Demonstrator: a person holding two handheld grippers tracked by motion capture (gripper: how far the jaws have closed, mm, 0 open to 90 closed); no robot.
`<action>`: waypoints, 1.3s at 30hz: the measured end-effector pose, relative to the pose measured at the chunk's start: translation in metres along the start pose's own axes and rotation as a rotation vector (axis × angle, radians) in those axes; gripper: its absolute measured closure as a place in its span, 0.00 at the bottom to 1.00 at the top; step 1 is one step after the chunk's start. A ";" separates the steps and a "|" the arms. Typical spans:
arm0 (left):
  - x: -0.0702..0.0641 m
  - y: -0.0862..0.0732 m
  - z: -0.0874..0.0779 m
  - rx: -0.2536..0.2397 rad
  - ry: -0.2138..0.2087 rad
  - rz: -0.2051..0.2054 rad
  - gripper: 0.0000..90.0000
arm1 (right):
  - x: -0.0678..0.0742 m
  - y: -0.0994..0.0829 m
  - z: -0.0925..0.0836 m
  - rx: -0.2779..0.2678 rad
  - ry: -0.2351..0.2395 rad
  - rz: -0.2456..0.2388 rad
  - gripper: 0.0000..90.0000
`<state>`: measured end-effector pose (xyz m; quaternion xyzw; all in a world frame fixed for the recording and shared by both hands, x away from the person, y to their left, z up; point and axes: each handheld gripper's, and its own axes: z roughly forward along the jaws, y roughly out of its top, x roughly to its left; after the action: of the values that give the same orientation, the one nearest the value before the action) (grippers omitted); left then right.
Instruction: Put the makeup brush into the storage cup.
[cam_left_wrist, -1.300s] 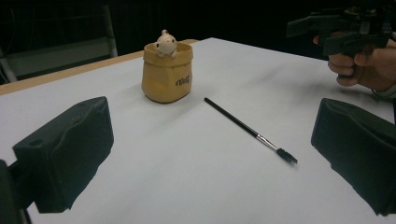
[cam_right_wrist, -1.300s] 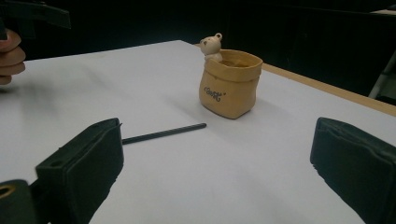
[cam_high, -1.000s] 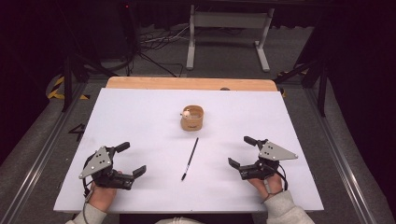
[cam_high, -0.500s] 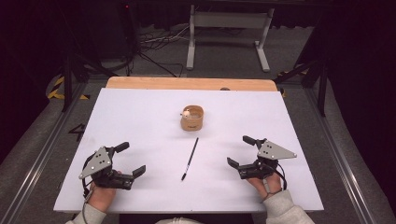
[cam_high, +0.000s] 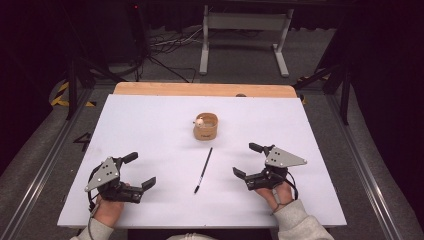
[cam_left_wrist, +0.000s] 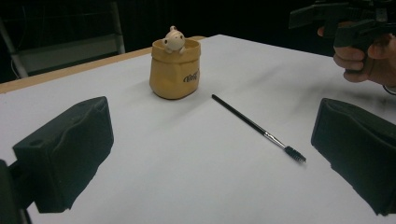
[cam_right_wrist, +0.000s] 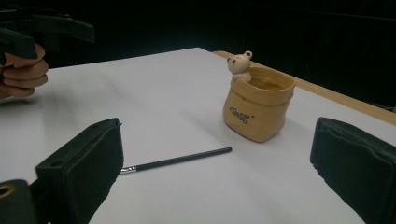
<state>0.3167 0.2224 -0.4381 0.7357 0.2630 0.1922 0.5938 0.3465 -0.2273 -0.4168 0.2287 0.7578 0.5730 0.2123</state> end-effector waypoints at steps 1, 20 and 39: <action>0.000 0.000 0.000 0.000 0.001 0.003 0.00 | 0.001 0.000 0.001 0.000 0.004 -0.001 0.03; 0.000 -0.001 0.000 0.007 -0.004 0.008 0.00 | 0.016 0.014 0.027 -0.018 0.077 -0.010 0.03; 0.001 -0.001 0.001 0.009 -0.008 0.001 0.00 | 0.019 0.033 0.051 0.068 0.173 -0.028 0.03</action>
<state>0.3176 0.2227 -0.4397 0.7394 0.2611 0.1886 0.5913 0.3641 -0.1690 -0.3991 0.1747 0.7955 0.5615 0.1462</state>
